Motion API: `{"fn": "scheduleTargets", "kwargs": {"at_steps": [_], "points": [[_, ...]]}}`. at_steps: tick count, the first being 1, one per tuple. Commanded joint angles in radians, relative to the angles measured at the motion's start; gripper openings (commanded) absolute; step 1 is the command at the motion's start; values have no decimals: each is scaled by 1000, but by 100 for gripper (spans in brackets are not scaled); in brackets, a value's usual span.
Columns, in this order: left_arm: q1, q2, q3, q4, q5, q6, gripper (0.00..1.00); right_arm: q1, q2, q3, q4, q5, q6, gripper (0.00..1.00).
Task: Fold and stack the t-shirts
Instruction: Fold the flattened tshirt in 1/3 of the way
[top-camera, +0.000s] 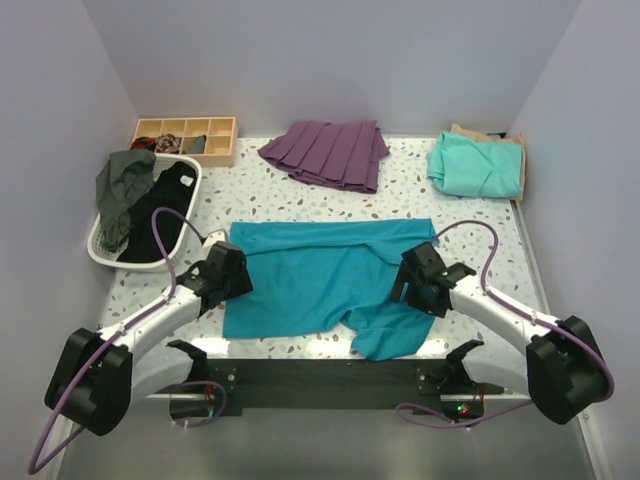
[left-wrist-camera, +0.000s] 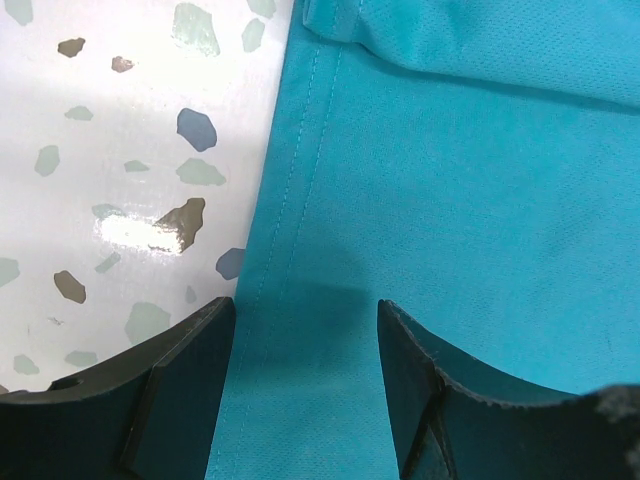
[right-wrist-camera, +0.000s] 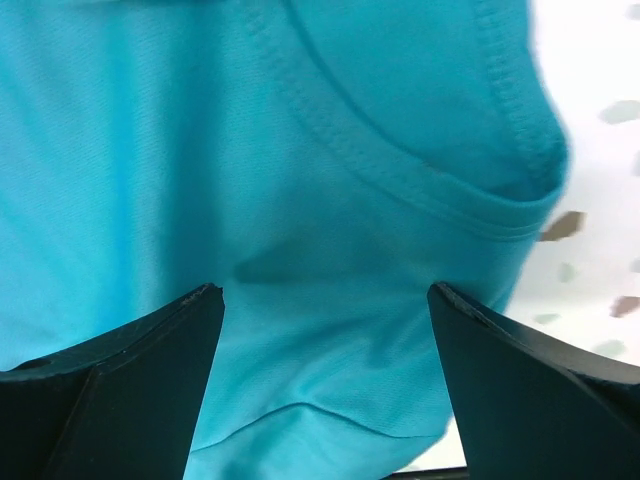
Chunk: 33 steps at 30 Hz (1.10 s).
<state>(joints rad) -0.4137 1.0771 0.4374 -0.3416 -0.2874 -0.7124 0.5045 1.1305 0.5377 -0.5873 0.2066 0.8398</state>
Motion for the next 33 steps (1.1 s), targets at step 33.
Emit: {"fn": "scheduleTargets", "kwargs": {"at_steps": [33], "points": [[-2,328,233,501,77,103,68,-78,520,533,190,15,-357,96]]}}
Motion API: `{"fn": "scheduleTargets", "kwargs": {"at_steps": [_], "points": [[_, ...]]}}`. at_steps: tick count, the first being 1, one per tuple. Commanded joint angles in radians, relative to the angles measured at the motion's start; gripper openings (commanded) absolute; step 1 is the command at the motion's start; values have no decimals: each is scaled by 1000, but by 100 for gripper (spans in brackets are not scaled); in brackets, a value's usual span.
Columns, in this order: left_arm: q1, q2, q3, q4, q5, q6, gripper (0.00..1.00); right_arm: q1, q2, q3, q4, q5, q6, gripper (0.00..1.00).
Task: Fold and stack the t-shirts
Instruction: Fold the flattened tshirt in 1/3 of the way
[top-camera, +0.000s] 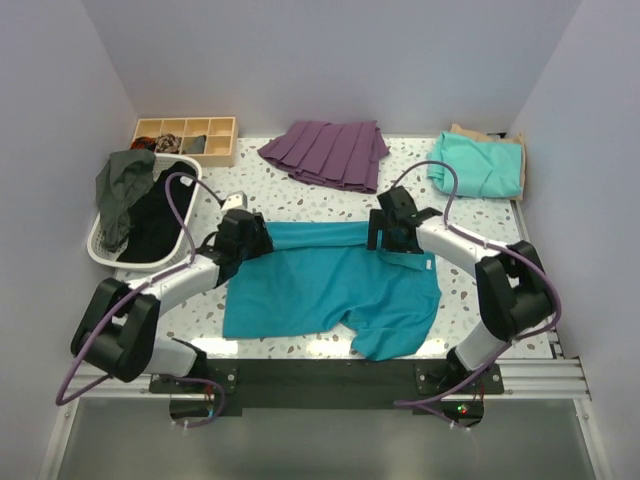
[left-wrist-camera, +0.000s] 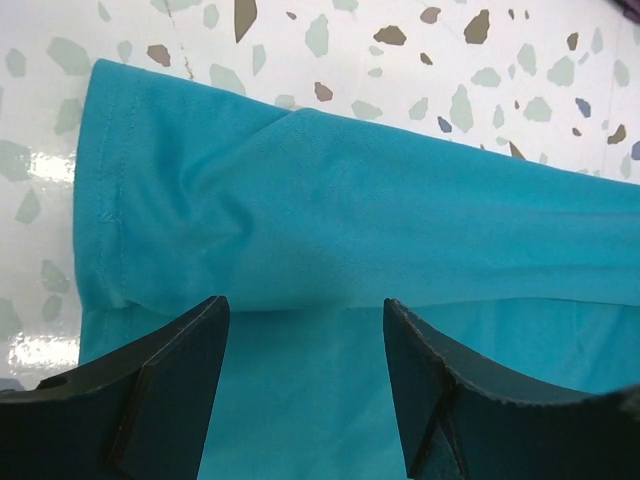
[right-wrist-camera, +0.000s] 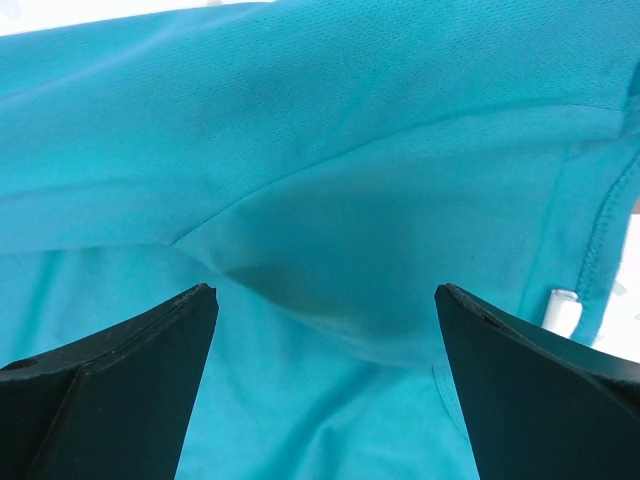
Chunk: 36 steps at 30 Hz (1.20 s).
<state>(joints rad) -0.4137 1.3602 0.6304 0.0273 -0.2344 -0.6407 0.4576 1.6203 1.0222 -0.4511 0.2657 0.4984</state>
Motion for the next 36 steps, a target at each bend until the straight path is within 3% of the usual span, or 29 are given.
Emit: {"fn": "scheduleTargets", "kwargs": {"at_steps": [1,10,21,27,36], "points": [[-2,74,45,137,20,36,68,-37,44,52,55,-52,-14,96],[12,259,138,142,-37,84,68,-114,187,84,74,-152,-24,96],[59,438,330,120,-66,153,66,-138,342,308,9,-197,-141,96],[61,412,356,100,-72,202,66,-137,202,322,-18,-212,-236,98],[30,46,223,76,-6,122,67,-111,-161,98,-18,-417,-222,99]]}}
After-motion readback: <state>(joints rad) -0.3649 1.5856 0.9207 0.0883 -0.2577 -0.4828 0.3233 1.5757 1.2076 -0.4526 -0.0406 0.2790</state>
